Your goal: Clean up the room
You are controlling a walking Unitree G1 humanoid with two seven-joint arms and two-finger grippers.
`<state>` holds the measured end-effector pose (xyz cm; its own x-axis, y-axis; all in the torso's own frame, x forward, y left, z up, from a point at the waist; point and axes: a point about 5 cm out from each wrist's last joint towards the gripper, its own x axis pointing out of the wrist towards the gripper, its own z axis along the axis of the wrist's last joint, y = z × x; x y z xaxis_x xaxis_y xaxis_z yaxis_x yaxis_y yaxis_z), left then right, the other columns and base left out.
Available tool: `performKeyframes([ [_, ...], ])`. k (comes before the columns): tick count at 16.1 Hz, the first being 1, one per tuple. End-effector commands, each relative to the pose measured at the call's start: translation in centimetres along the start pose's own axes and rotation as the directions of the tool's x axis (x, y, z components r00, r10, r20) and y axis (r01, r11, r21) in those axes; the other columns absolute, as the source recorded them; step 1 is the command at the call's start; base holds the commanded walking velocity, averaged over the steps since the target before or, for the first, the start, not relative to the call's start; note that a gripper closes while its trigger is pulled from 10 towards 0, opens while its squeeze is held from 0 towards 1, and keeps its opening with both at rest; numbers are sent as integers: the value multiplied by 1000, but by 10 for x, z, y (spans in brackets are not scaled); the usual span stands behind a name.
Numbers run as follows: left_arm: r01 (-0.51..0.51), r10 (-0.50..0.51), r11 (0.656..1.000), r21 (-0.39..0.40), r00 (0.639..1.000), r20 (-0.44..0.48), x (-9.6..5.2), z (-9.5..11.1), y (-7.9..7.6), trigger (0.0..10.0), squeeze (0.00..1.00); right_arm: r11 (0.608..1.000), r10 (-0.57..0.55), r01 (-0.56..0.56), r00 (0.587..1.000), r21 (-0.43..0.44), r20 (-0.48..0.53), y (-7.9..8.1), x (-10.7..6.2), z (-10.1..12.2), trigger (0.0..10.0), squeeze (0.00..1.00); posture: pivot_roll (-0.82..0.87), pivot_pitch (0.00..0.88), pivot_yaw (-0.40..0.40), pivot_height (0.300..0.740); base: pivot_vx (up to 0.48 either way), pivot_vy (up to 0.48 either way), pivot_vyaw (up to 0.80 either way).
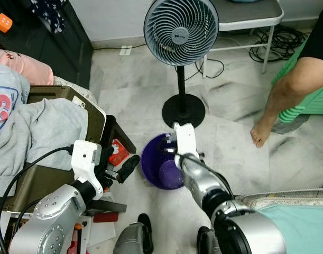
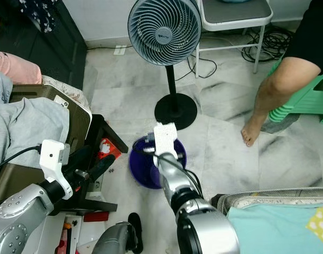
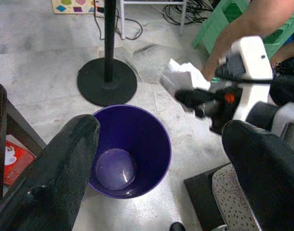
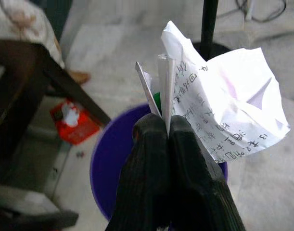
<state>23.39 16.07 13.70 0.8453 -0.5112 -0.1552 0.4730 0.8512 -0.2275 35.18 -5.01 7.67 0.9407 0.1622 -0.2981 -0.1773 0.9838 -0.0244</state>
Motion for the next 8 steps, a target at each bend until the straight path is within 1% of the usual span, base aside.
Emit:
performKeyframes([
  [1,-16,16,1000,8,1000,-17,-7,0,3,10000,0,989,133,-135,991,59,36,57,-5,17,10000,0,162,342,169,740,0,0,0],
  [2,-15,15,1000,7,1000,-19,-7,0,3,10000,0,988,140,-142,989,62,41,59,-5,19,10000,0,163,344,169,740,0,0,0],
  [3,-15,15,1000,6,1000,-22,-8,0,3,10000,0,983,169,-173,984,60,62,68,-6,25,10000,0,167,346,168,740,0,0,0],
  [5,-16,16,1000,6,1000,-25,-9,0,3,10000,0,975,213,-217,973,41,86,80,-8,30,10000,0,168,348,168,740,0,0,0],
  [6,-16,16,1000,6,1000,-25,-9,0,3,10000,0,975,215,-219,973,38,88,81,-9,30,10000,0,168,348,168,740,0,0,0],
  [8,-20,20,1000,5,999,-26,-9,1,3,10000,0,973,221,-225,973,47,70,82,-11,22,10000,0,169,351,169,740,0,0,0],
])
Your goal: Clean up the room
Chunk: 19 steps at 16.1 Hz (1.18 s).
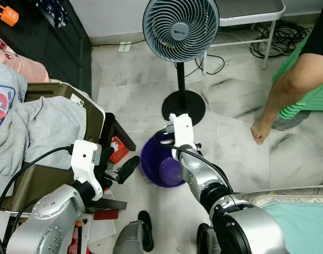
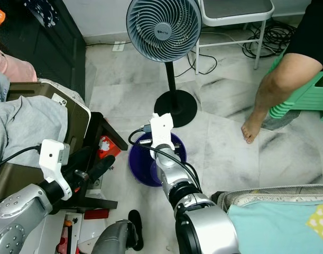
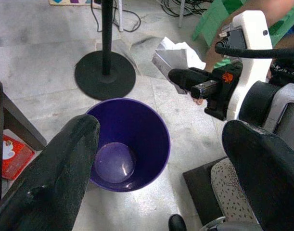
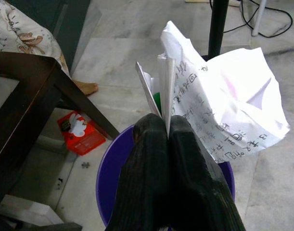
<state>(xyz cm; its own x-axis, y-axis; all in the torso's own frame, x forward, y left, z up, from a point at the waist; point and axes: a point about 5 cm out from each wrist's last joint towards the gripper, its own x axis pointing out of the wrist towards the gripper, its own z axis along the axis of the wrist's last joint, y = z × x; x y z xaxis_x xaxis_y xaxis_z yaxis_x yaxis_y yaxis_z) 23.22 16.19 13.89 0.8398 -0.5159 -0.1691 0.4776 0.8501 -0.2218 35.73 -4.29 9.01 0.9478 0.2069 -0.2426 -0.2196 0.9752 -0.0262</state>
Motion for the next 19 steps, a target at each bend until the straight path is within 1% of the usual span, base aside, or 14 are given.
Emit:
performKeyframes([
  [1,-24,24,1000,-1,1000,-12,-7,-1,4,10000,0,980,183,-183,983,75,8,76,-10,6,10000,0,170,351,169,740,0,0,0],
  [2,-24,24,1000,-2,1000,-14,-7,-1,3,10000,0,978,191,-191,982,84,9,76,-10,5,10000,0,169,353,171,740,0,0,0],
  [4,-24,24,1000,-1,1000,-18,-8,-2,3,10000,0,979,191,-190,982,73,-3,75,-11,1,10000,0,168,353,171,740,0,0,0],
  [5,-25,25,1000,-1,1000,-18,-7,-2,3,10000,0,981,186,-184,982,65,-29,74,-12,-6,10000,0,171,354,171,740,0,0,0],
  [7,-26,26,1000,0,1000,-18,-8,-1,3,10000,0,985,162,-157,984,70,-77,67,-15,-20,10000,0,186,356,174,740,0,0,0],
  [8,-28,28,1000,1,999,-21,-11,0,3,10000,0,989,139,-132,985,70,-98,60,-15,-27,10000,0,194,364,181,740,0,0,0],
  [9,-31,31,1000,2,999,-28,-14,0,4,10000,0,990,129,-123,987,67,-93,59,-15,-26,10000,0,196,368,184,740,0,0,0],
  [11,-34,34,999,2,999,-33,-15,-1,5,10000,0,990,127,-121,988,72,-89,57,-14,-25,10000,0,195,371,187,740,0,0,0],
  [12,-34,34,999,1,999,-35,-14,-1,5,10000,0,988,137,-130,987,88,-79,58,-14,-23,10000,1000,196,372,190,740,0,0,0],
  [19,-31,32,999,4,999,-44,-15,0,6,10000,0,992,95,-89,993,89,-68,53,-12,-19,10000,1000,202,374,199,740,0,0,0],
])
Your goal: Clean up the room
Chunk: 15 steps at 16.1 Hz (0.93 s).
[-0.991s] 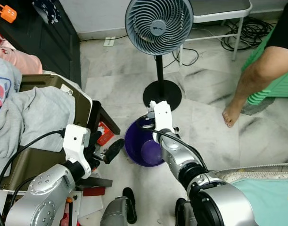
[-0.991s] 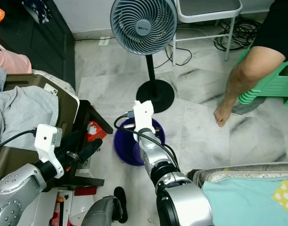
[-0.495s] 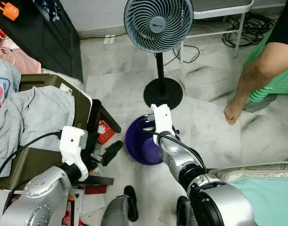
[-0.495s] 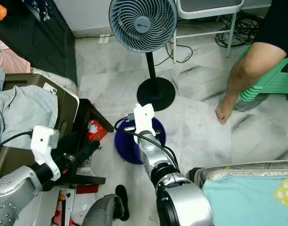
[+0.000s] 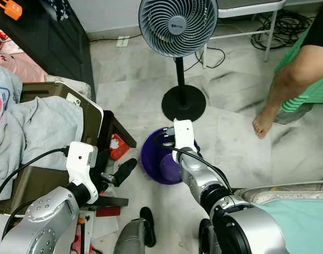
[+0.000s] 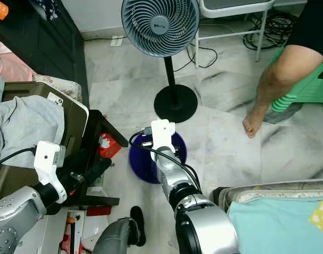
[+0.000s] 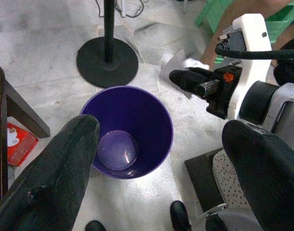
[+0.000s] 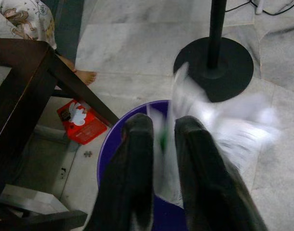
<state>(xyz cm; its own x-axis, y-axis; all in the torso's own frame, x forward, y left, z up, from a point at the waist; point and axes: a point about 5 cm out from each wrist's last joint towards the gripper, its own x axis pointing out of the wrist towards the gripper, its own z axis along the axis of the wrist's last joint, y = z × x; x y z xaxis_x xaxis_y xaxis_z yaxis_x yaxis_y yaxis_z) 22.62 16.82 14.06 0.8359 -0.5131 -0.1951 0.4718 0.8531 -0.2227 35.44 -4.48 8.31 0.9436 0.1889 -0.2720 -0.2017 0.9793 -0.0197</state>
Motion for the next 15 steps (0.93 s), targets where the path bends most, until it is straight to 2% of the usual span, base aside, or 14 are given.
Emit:
performKeyframes([
  [1,-27,27,1000,6,999,-18,-7,-1,4,10000,0,992,107,-104,993,77,-39,53,-11,-13,10000,1000,202,370,199,740,0,0,0],
  [10,-31,31,999,13,1000,-5,1,0,7,10000,0,994,75,-74,997,81,-3,41,-7,-5,10000,1000,177,323,187,740,0,0,0],
  [11,-33,33,999,12,999,8,6,0,9,10000,0,994,64,-63,998,87,-6,33,-7,-8,10000,1000,136,284,164,740,0,0,0],
  [12,-38,38,999,7,999,31,19,-2,12,10000,0,996,40,-39,999,80,-12,15,-8,-16,10000,1000,110,262,151,740,0,0,0],
  [13,-39,39,999,6,999,32,23,-4,13,10000,0,997,33,-31,999,77,-15,9,-8,-18,10000,1000,85,238,140,740,0,0,0],
  [14,-45,45,999,6,998,35,30,-8,15,10000,0,998,22,-21,1000,65,-8,-4,-9,-22,10000,1000,61,215,130,740,0,0,0],
  [15,-52,52,999,8,998,35,34,-12,17,10000,0,998,15,-15,1000,59,-1,-12,-10,-23,10000,918,38,189,121,740,0,0,0],
])
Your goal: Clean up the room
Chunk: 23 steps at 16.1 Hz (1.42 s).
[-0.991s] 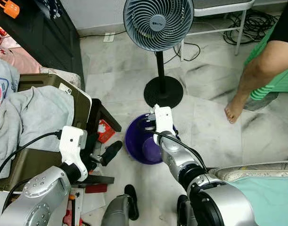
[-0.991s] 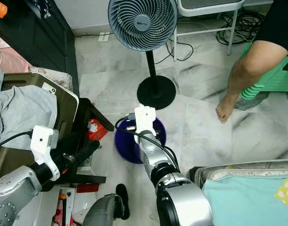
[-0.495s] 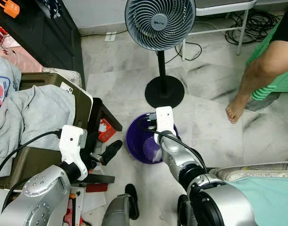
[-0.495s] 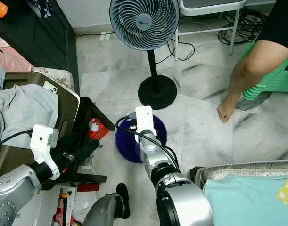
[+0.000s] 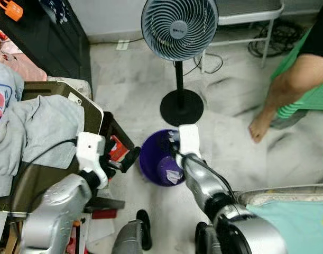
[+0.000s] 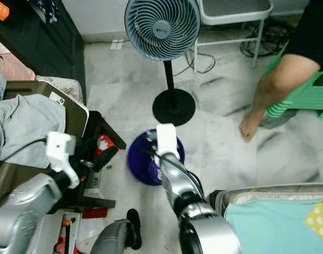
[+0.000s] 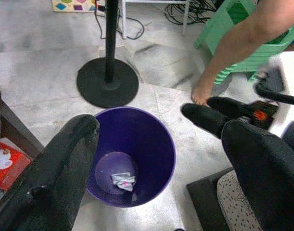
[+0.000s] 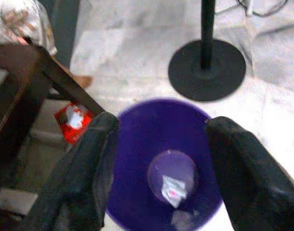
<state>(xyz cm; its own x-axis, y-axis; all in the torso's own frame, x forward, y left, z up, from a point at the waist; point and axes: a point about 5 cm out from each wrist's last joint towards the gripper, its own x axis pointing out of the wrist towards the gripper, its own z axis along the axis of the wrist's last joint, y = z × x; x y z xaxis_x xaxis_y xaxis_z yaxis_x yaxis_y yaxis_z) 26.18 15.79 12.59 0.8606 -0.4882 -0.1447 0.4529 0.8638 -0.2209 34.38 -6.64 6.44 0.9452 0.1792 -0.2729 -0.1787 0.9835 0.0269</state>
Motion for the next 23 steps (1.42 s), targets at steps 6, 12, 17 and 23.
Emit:
performKeyframes([
  [6,-102,102,995,22,995,13,14,-24,13,10000,0,998,-47,48,997,-26,63,-37,-14,-8,10000,1000,-55,37,74,740,0,0,0],
  [12,-273,265,961,43,955,134,8,-31,28,10000,0,992,-81,90,992,-85,102,-72,-41,-11,10000,0,-78,0,64,740,0,0,0],
  [17,-293,286,954,62,952,106,-14,-39,31,10000,0,991,-96,106,989,-84,109,-87,-59,-17,10000,0,-50,0,50,740,0,0,0],
  [23,-239,233,970,37,965,119,6,-34,16,10000,0,998,-52,54,991,-18,121,-70,-60,-8,10000,0,-68,0,37,740,0,0,-267],
])
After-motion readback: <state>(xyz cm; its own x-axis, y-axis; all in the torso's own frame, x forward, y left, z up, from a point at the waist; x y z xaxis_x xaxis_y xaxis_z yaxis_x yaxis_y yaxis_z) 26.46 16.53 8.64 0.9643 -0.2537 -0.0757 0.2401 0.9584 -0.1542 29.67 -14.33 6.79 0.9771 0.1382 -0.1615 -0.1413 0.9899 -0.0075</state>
